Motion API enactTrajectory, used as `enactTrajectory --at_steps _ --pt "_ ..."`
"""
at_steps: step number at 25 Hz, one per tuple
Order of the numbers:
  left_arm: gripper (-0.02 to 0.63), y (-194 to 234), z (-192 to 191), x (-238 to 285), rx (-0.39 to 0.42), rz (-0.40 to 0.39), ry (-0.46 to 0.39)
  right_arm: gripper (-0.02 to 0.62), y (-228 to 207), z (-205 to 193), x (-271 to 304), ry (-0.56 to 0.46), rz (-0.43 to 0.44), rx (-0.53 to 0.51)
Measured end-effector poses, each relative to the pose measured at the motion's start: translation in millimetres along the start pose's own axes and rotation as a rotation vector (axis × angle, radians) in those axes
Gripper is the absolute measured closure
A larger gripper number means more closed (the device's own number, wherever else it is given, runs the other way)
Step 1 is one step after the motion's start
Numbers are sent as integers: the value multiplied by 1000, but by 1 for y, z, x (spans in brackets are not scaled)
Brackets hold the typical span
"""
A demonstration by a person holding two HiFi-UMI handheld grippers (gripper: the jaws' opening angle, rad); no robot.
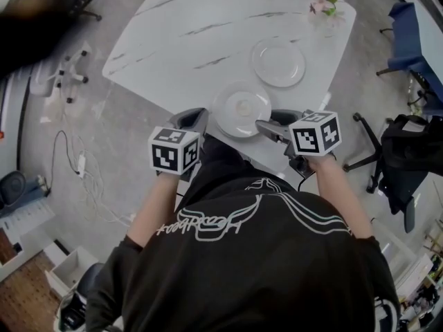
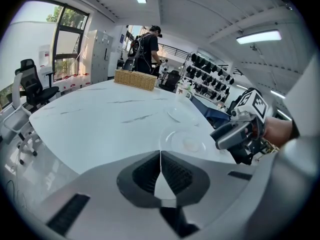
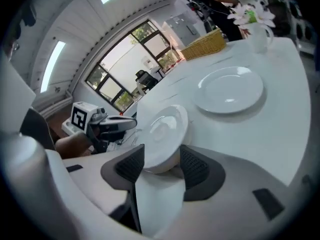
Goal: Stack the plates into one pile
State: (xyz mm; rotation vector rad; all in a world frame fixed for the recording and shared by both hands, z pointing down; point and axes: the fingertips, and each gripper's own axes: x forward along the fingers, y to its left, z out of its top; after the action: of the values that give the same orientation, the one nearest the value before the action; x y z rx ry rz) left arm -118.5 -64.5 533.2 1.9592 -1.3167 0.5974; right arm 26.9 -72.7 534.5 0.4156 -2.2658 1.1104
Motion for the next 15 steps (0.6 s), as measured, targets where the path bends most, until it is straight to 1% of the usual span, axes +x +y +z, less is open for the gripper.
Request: enactTrajectory --at_steps 2,3,5,7,11,15 --pt "580 -1 4 2 5 -4 -4 332 6 -2 0 34 -19 -90" --pt "580 -2 7 3 8 -6 -7 314 7 -2 0 47 -35 -130" --pt "580 -3 13 5 17 -11 -13 303 8 -2 -2 57 -56 -183" --pt "579 -4 19 7 28 -15 -17 300 8 0 -6 47 -64 -193" --pt "580 -9 34 14 54 -30 -26 298 5 12 -19 -5 -86 -192" --pt "580 -20 54 18 95 -52 -33 298 -4 25 -37 -64 -129 -175"
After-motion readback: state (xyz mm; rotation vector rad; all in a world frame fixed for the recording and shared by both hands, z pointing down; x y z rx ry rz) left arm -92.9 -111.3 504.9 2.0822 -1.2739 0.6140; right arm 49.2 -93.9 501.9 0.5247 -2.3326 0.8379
